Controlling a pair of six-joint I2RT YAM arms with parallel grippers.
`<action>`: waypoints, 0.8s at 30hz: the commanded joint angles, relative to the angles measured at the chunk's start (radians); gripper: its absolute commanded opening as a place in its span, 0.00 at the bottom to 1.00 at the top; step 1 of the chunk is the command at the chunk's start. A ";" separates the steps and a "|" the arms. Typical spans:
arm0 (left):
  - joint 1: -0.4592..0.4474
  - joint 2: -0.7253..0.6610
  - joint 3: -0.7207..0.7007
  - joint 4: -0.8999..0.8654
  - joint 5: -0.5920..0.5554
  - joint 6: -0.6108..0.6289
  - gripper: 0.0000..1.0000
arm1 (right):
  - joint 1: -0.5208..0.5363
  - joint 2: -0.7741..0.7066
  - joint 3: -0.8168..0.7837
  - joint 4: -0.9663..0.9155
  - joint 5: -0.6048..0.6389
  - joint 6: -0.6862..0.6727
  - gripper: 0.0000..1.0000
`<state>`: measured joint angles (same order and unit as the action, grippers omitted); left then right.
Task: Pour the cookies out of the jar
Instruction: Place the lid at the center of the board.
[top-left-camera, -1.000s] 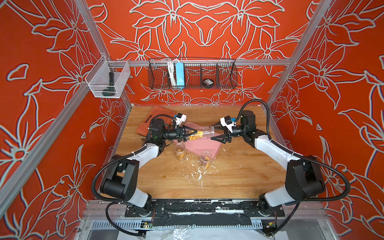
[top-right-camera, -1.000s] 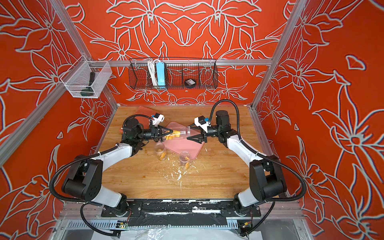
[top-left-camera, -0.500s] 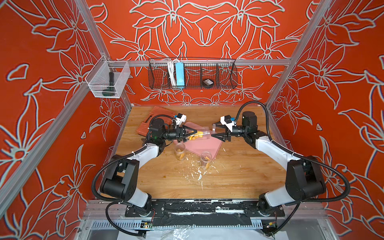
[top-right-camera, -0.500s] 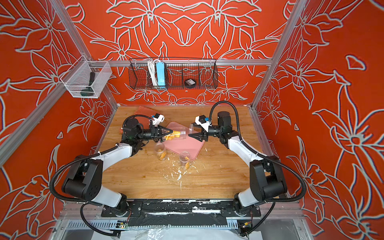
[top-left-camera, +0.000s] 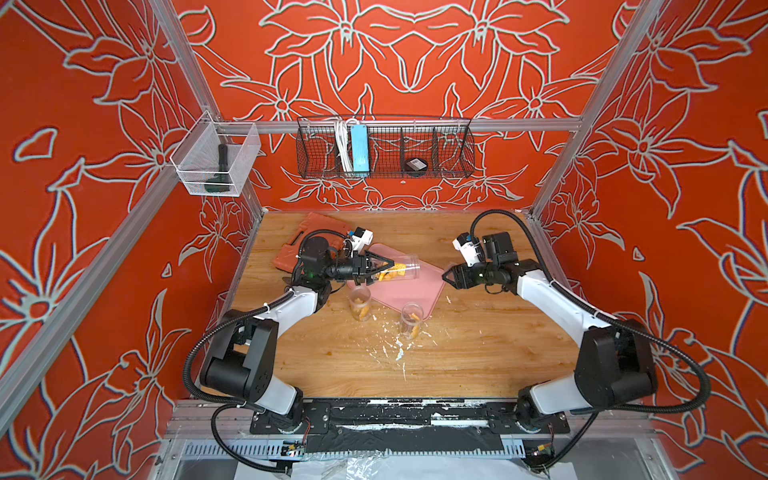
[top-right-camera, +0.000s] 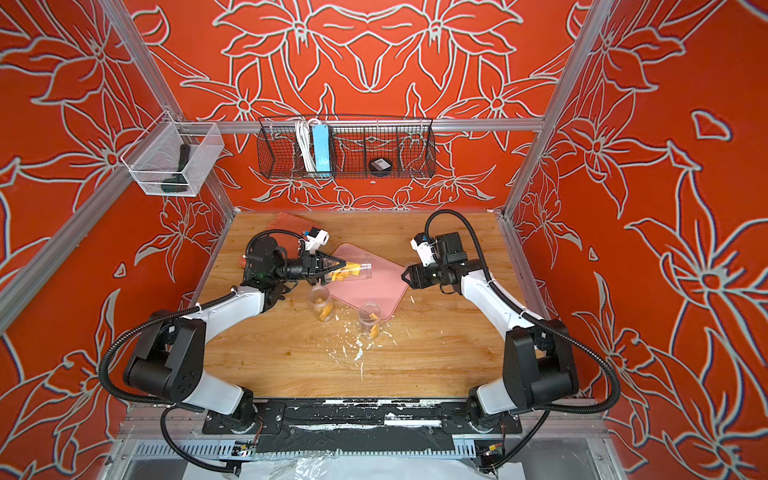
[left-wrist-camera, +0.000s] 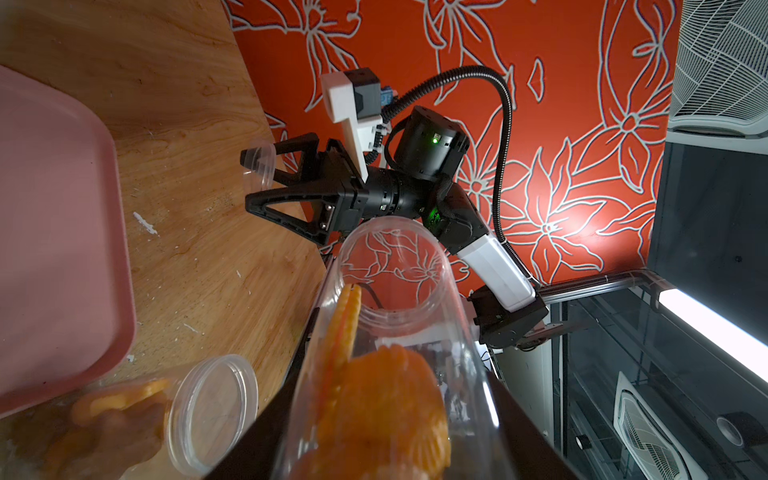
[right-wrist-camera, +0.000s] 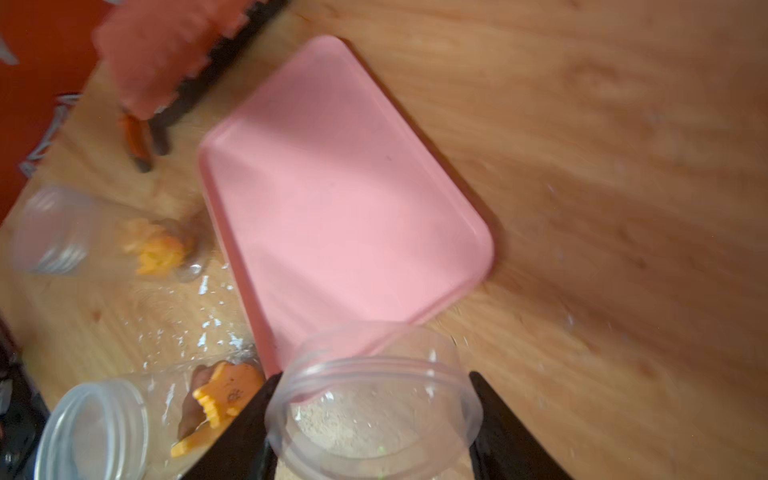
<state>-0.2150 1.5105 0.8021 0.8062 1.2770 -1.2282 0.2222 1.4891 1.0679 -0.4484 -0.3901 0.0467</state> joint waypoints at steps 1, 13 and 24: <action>0.003 -0.036 0.014 -0.001 0.019 0.012 0.45 | -0.044 0.104 0.083 -0.260 0.225 0.149 0.04; 0.003 -0.055 0.014 -0.035 0.018 0.039 0.45 | -0.075 0.342 0.133 -0.350 0.231 0.171 0.15; 0.002 -0.050 0.012 -0.033 0.016 0.041 0.45 | -0.075 0.361 0.130 -0.338 0.218 0.159 0.46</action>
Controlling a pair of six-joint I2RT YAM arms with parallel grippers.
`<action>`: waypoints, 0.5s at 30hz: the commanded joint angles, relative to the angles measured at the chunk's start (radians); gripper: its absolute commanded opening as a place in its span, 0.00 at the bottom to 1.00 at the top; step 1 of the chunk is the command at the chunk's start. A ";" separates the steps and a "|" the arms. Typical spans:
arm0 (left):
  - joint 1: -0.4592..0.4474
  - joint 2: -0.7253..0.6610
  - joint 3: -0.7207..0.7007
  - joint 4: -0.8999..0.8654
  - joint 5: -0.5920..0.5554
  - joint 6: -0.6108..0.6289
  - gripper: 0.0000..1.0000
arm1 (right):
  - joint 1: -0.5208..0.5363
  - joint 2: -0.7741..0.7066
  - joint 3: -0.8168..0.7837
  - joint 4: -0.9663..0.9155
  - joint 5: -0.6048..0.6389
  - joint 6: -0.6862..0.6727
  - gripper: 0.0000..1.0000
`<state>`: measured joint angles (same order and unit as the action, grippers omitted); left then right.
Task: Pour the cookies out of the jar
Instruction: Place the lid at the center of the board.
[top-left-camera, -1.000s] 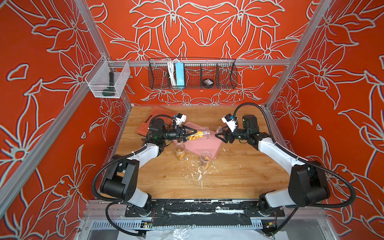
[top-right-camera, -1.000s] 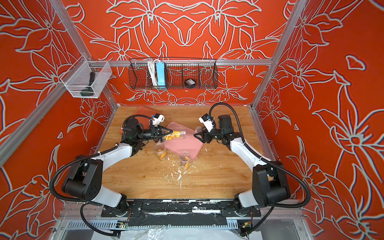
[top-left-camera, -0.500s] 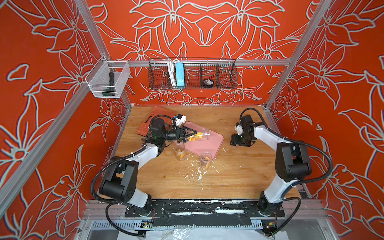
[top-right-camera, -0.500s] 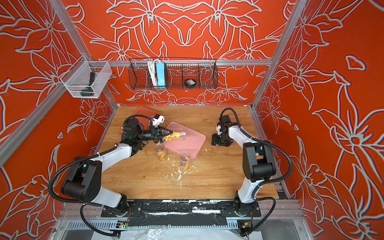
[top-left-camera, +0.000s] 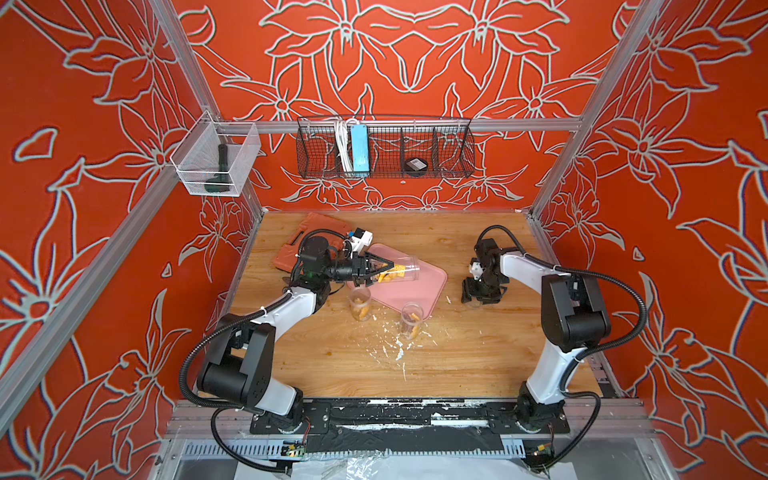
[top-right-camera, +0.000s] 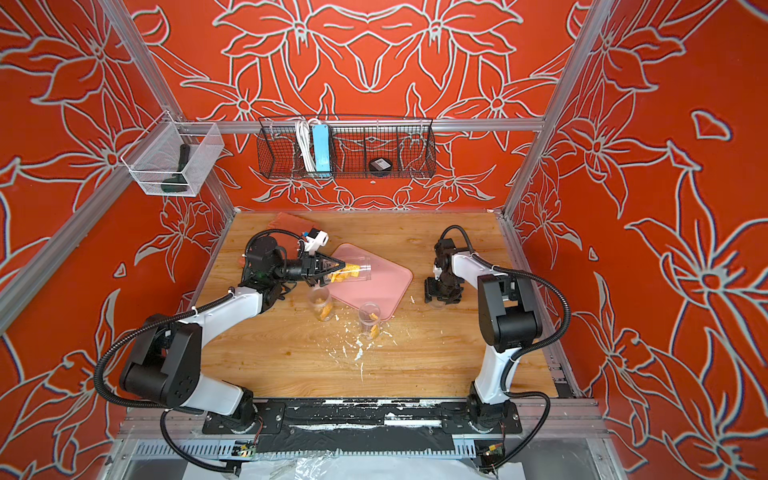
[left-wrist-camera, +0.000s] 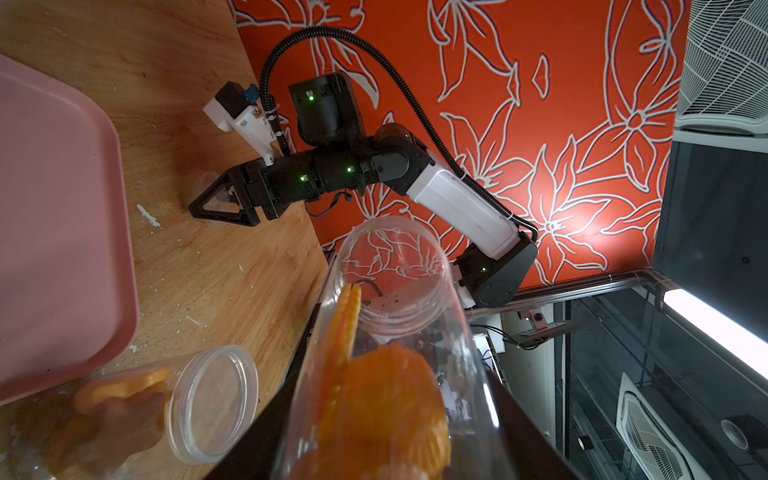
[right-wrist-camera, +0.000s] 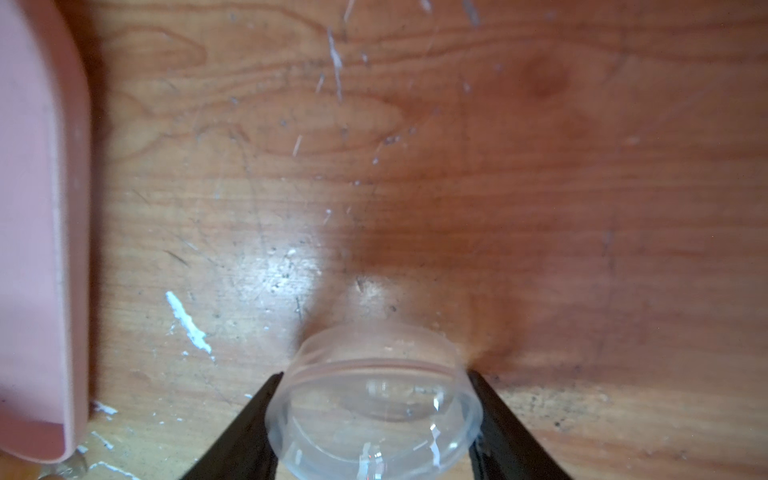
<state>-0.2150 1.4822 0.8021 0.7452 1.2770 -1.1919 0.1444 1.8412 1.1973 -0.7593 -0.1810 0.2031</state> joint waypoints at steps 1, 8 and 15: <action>0.002 -0.021 0.011 0.028 0.016 0.005 0.45 | 0.002 0.007 0.000 -0.026 0.004 0.001 0.55; 0.003 -0.023 0.011 0.021 0.016 0.010 0.45 | 0.002 -0.049 -0.008 -0.031 0.008 0.000 0.83; 0.003 -0.028 0.014 -0.020 0.016 0.049 0.45 | 0.005 -0.213 -0.039 0.019 -0.051 0.042 0.83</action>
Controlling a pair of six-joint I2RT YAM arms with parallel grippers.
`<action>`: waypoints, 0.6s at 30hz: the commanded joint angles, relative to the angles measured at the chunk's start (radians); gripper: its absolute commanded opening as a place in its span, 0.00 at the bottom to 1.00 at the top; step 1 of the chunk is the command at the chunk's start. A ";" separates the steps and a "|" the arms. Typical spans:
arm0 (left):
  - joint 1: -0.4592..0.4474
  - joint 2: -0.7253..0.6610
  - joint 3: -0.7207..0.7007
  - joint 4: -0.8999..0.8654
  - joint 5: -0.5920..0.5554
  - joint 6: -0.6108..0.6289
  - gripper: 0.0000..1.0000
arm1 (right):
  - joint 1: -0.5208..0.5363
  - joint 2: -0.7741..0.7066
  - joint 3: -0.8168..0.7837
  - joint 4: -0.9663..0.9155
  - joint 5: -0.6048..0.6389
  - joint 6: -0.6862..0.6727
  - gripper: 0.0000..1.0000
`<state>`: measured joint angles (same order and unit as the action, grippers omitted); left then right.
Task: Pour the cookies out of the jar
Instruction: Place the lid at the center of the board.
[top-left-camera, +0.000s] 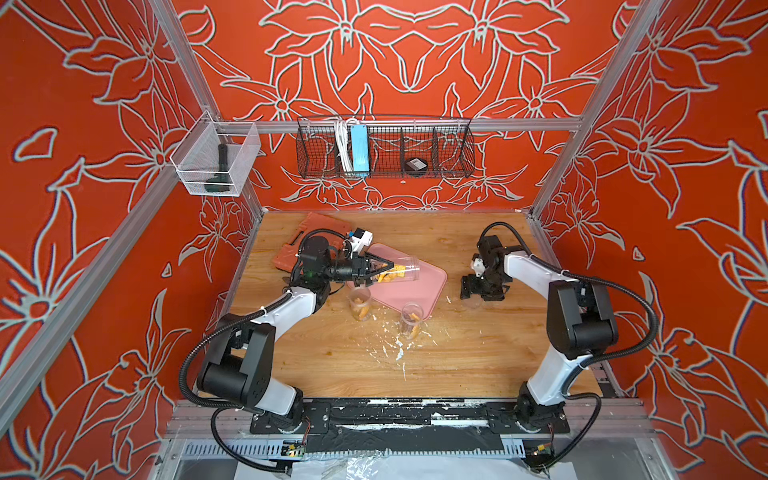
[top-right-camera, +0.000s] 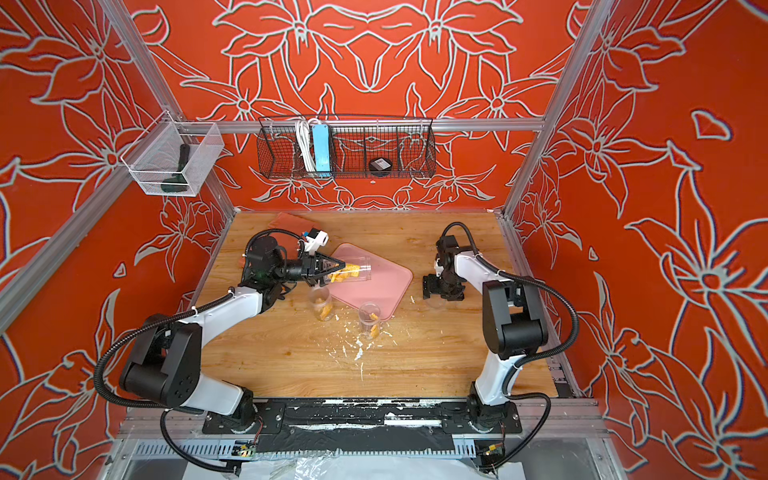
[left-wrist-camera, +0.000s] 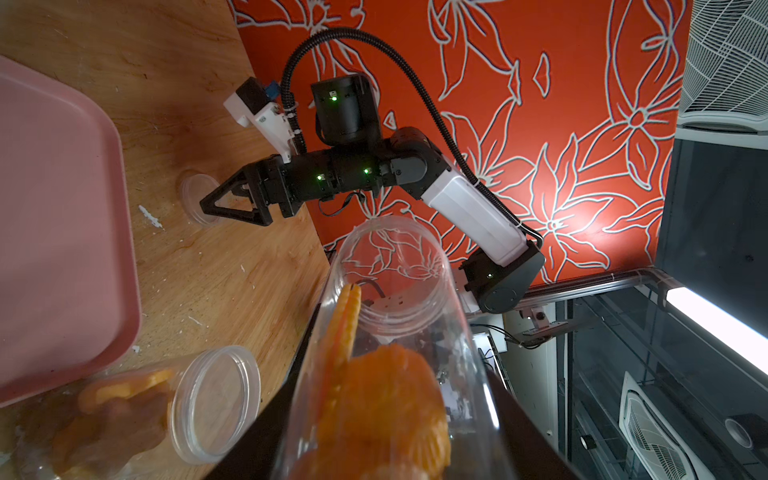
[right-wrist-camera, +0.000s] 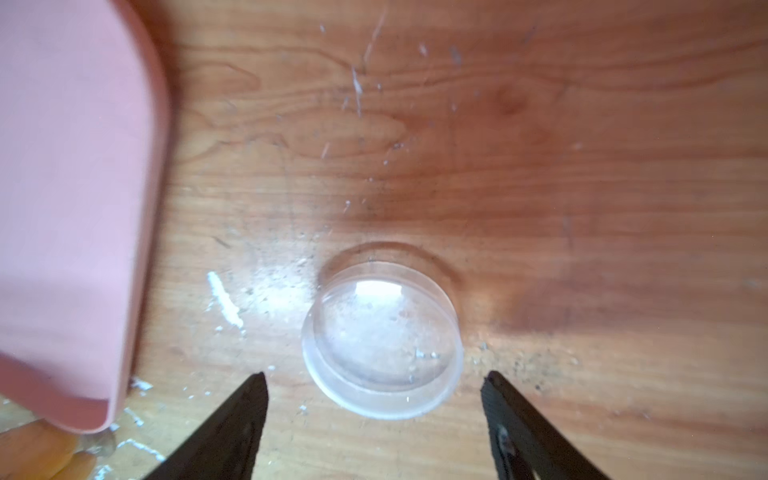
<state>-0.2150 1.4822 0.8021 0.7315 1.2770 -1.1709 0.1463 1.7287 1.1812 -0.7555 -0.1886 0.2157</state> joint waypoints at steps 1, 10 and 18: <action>0.005 -0.027 0.014 -0.017 0.015 0.037 0.45 | 0.003 -0.145 -0.041 0.049 -0.100 0.050 0.83; 0.020 -0.020 -0.001 -0.015 0.010 0.048 0.45 | 0.094 -0.183 -0.127 0.306 -0.583 0.249 0.83; 0.032 -0.023 -0.019 -0.030 0.008 0.065 0.45 | 0.216 -0.046 -0.080 0.392 -0.595 0.321 0.83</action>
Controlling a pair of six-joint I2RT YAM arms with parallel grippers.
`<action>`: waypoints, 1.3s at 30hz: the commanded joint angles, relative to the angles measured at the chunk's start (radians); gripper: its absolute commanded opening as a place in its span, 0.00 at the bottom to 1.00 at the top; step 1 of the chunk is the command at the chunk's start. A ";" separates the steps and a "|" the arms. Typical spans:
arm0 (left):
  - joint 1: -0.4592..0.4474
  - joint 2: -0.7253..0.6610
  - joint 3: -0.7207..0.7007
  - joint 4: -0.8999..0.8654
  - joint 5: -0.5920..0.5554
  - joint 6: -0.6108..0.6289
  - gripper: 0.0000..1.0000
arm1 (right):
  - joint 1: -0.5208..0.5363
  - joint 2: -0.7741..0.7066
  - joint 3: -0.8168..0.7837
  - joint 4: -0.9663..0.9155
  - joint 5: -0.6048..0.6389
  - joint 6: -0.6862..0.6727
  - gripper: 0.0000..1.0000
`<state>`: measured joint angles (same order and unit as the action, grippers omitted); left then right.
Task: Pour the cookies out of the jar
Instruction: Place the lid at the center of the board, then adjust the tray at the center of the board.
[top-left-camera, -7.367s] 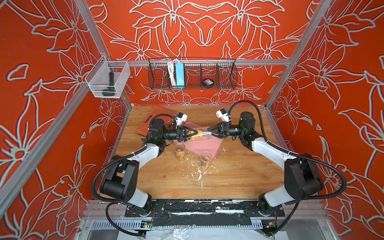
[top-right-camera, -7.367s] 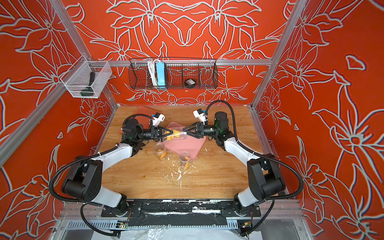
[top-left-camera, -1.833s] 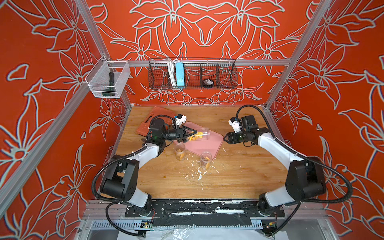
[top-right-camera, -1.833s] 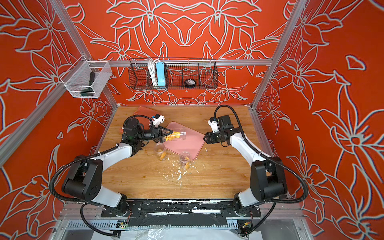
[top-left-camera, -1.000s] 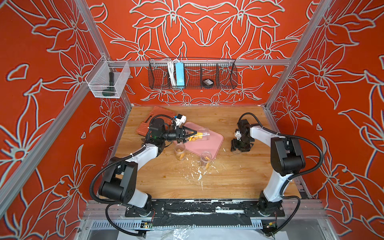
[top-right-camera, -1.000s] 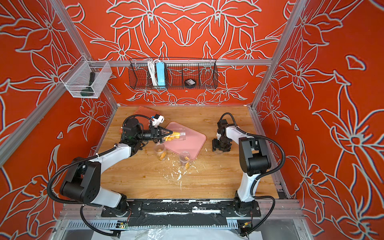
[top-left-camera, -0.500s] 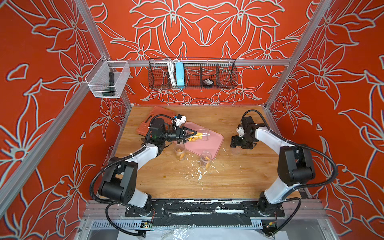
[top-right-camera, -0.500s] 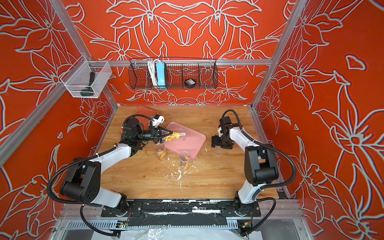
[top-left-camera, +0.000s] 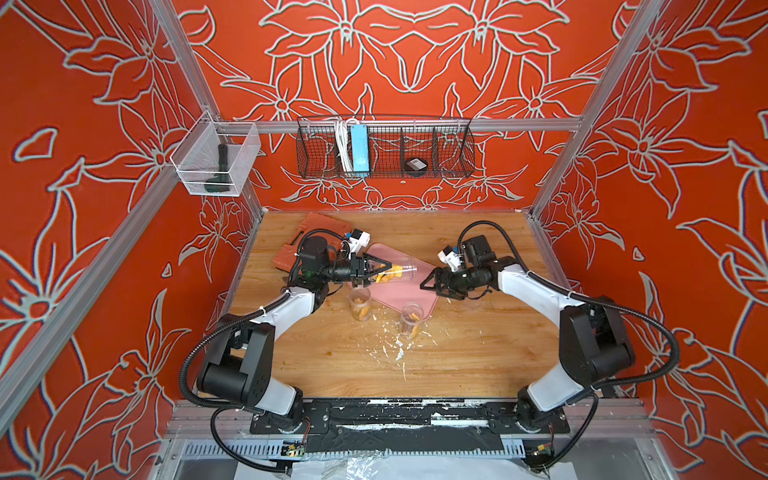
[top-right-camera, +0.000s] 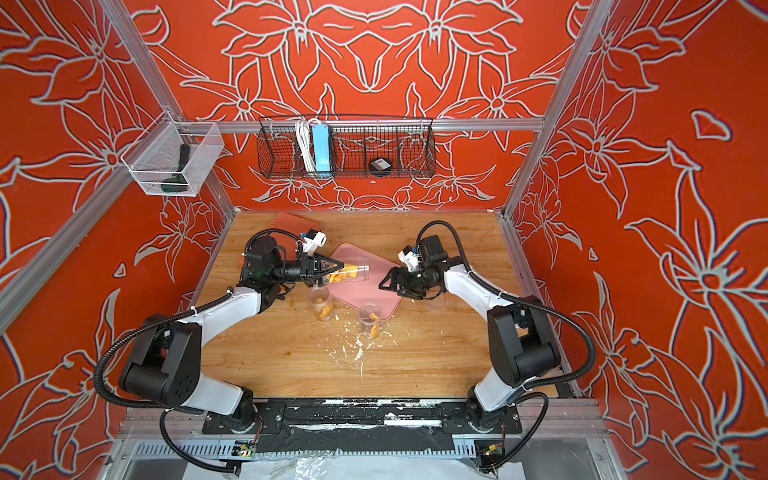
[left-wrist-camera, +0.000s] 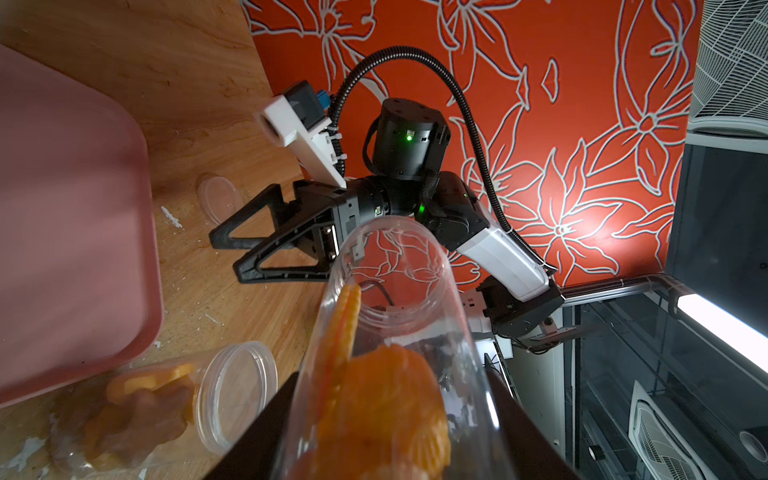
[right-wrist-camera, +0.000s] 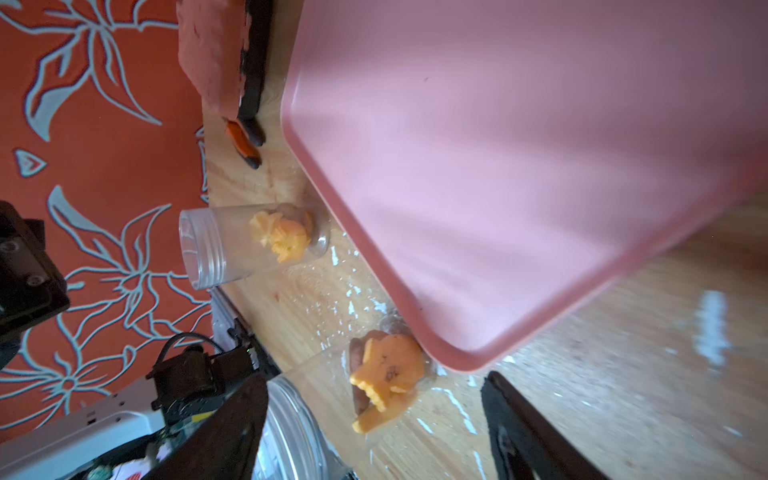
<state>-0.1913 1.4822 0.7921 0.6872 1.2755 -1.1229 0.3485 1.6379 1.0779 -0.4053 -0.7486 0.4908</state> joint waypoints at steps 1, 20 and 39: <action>0.012 -0.023 -0.011 0.007 0.010 0.023 0.45 | 0.022 0.064 0.030 0.044 -0.031 0.046 0.83; 0.035 0.013 0.011 -0.007 0.011 0.043 0.45 | 0.023 0.222 0.158 -0.250 0.273 -0.143 0.81; 0.043 0.033 0.024 -0.028 0.012 0.061 0.44 | -0.047 0.391 0.365 -0.353 0.433 -0.242 0.45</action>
<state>-0.1558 1.5105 0.7837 0.6357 1.2755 -1.0733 0.3088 1.9972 1.4155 -0.7139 -0.3656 0.2649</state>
